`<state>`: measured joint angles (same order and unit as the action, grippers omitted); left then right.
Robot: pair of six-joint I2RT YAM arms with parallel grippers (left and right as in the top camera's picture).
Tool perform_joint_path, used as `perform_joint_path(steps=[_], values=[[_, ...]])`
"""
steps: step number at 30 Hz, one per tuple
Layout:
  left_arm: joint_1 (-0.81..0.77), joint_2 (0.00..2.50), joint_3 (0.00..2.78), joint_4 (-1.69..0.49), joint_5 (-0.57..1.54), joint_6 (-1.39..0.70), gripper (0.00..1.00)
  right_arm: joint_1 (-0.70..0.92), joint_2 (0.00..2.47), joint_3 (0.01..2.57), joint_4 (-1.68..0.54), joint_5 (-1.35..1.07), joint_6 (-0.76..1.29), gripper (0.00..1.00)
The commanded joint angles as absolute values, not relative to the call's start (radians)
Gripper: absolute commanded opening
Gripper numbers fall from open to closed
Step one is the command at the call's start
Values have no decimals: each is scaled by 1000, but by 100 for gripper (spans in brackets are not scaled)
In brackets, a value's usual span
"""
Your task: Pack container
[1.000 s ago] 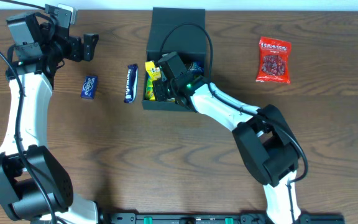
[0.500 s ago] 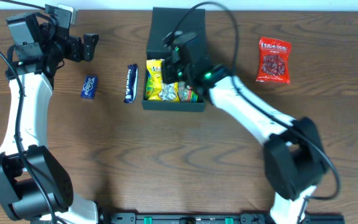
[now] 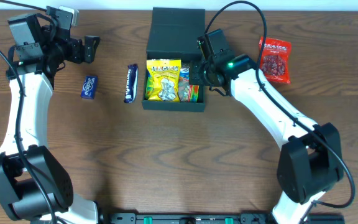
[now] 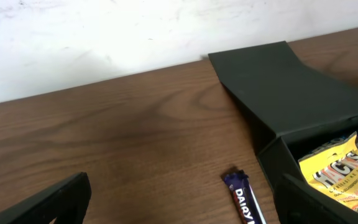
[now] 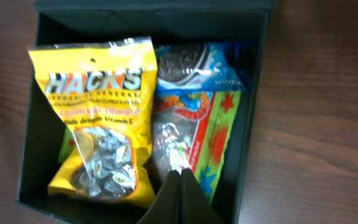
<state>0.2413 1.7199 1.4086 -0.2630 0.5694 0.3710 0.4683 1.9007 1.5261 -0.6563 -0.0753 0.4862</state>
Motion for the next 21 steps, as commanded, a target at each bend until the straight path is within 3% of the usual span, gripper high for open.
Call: perform_joint_path(steps=[1, 21], values=[[242, 1694, 1422, -265, 574, 378, 95, 486, 1943, 1528, -686, -73, 501, 2], [242, 1694, 1422, -266, 574, 378, 95, 411, 2024, 1528, -812, 90, 565, 1]])
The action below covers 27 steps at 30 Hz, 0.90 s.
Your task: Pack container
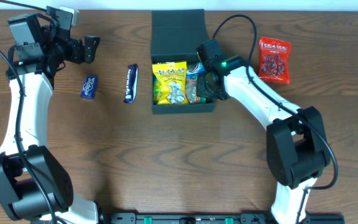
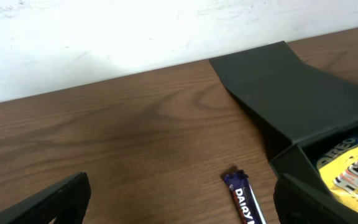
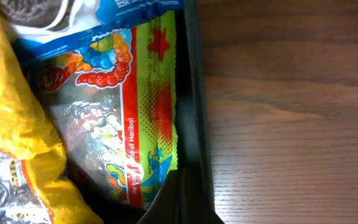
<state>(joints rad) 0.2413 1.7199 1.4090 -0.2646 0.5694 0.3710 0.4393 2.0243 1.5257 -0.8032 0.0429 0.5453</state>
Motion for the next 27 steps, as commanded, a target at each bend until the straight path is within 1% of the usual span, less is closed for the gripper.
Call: perform_joint_path(steps=[1, 5, 8, 11, 13, 19, 23, 27], values=[[241, 1694, 1422, -266, 574, 378, 95, 408, 2024, 1528, -812, 91, 564, 1], [235, 1694, 1422, -266, 574, 378, 95, 404, 2024, 1528, -812, 88, 565, 1], [224, 1694, 1422, -266, 573, 378, 95, 407, 2014, 1546, -784, -13, 564, 1], [215, 1694, 1422, -273, 573, 378, 95, 414, 1995, 1582, -701, -88, 563, 1], [207, 1694, 1422, -289, 573, 378, 95, 425, 1994, 1596, -605, -116, 532, 1], [192, 1694, 1422, -318, 573, 378, 95, 477, 2046, 1595, -387, -121, 455, 1], [189, 1694, 1422, -326, 573, 378, 95, 508, 2128, 1595, -356, -155, 455, 1], [189, 1694, 1422, -341, 573, 378, 95, 537, 2175, 1595, -379, -189, 455, 1]])
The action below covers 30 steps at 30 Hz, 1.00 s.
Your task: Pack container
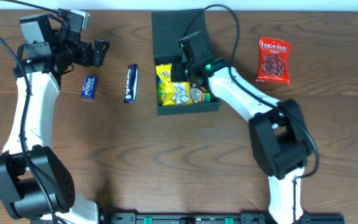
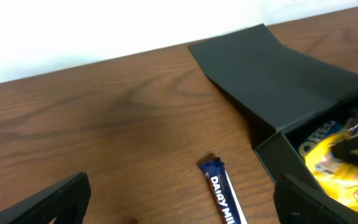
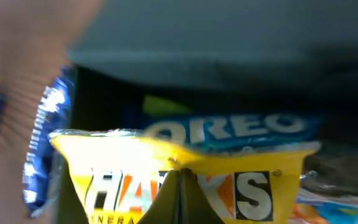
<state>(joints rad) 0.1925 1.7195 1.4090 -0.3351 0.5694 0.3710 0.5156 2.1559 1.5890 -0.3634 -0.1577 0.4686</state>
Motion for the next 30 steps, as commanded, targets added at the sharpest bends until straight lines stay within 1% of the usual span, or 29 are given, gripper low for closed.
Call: perform_joint_path(steps=[1, 8, 13, 16, 19, 20, 21, 22, 24, 25, 27, 30], values=[[189, 1694, 1422, -341, 573, 378, 95, 539, 2178, 1595, -385, -193, 455, 1], [189, 1694, 1422, -341, 573, 378, 95, 578, 2180, 1595, -411, -245, 444, 1], [189, 1694, 1422, -343, 573, 378, 95, 602, 2176, 1599, -408, -240, 410, 1], [189, 1694, 1422, -356, 573, 378, 95, 580, 2152, 1621, -422, -244, 410, 1], [189, 1695, 1422, -413, 575, 378, 95, 543, 2096, 1656, -489, -244, 410, 1], [188, 1695, 1422, -439, 578, 378, 98, 532, 2075, 1663, -511, -244, 408, 1], [187, 1695, 1422, -460, 578, 378, 94, 522, 2058, 1666, -527, -244, 401, 1], [183, 1696, 1422, -486, 578, 378, 76, 511, 2035, 1668, -548, -244, 393, 1], [174, 1699, 1421, -536, 577, 378, 35, 489, 2001, 1668, -582, -244, 369, 1], [167, 1700, 1420, -560, 577, 378, 23, 480, 1990, 1668, -597, -244, 360, 1], [148, 1708, 1413, -599, 577, 378, 6, 461, 1973, 1668, -630, -244, 350, 1], [98, 1741, 1383, -610, 577, 353, 6, 436, 1972, 1667, -694, -244, 338, 1]])
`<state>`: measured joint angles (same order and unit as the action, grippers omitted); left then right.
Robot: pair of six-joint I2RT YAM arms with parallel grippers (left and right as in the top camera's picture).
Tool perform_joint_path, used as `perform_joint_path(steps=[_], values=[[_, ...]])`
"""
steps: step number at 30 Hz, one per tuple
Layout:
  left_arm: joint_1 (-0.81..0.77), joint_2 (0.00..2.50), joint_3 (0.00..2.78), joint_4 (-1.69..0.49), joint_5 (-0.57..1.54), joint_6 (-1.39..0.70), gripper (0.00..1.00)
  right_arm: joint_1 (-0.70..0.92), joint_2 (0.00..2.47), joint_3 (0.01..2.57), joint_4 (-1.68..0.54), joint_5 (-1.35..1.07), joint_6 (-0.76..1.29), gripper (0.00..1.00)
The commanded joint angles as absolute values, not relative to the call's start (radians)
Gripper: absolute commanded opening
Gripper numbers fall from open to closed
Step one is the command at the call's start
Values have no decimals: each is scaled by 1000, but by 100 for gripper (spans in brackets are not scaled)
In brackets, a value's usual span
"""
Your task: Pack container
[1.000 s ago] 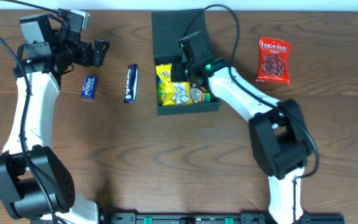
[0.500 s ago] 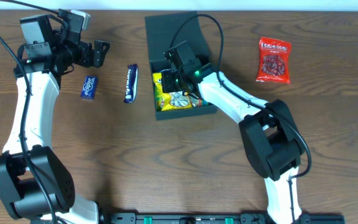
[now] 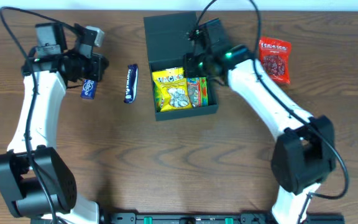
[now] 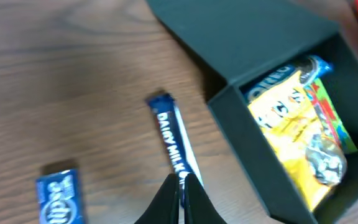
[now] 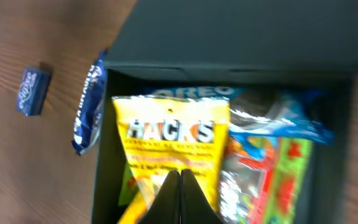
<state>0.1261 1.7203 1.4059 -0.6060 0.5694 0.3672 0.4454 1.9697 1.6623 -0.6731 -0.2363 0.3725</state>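
The black box (image 3: 187,109) stands open, its lid (image 3: 169,30) folded back. Inside lie a yellow Hacks bag (image 3: 171,88), an Oreo pack (image 5: 272,111) and a gummy pack (image 3: 199,92). A Dairy Milk bar (image 3: 130,83) and a small blue packet (image 3: 89,88) lie on the table left of the box, and a red bag (image 3: 275,60) to its right. My right gripper (image 5: 180,182) hangs shut over the yellow bag with nothing in it. Shut and empty too, my left gripper (image 4: 181,186) hovers above the bar's near end (image 4: 171,140).
The wooden table (image 3: 179,168) carries only these things. A white wall edge runs along the back. Both arms' cables arc over the back of the table near the lid.
My left gripper has gone from open to shut and has dropped toward the Dairy Milk bar and the blue packet. My right gripper has drawn back, now seeing the whole box interior.
At first my right gripper was shut over the right side of the box and the left one open, far left. The box then stood further right, and turned a little. My right gripper stayed shut over its contents throughout. The left one has now shut near the bar.
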Motion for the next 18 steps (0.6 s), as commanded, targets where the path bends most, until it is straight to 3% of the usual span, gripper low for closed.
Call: perform_joint_path(steps=[1, 9, 18], values=[[67, 1762, 1363, -580, 577, 327, 6, 431, 1974, 1665, -717, -244, 319, 1], [-47, 1917, 1354, -426, 566, 149, 6, 432, 1983, 1614, -771, -236, 271, 1], [-93, 2007, 1354, -331, 632, 41, 6, 438, 1984, 1459, -656, -236, 271, 1]])
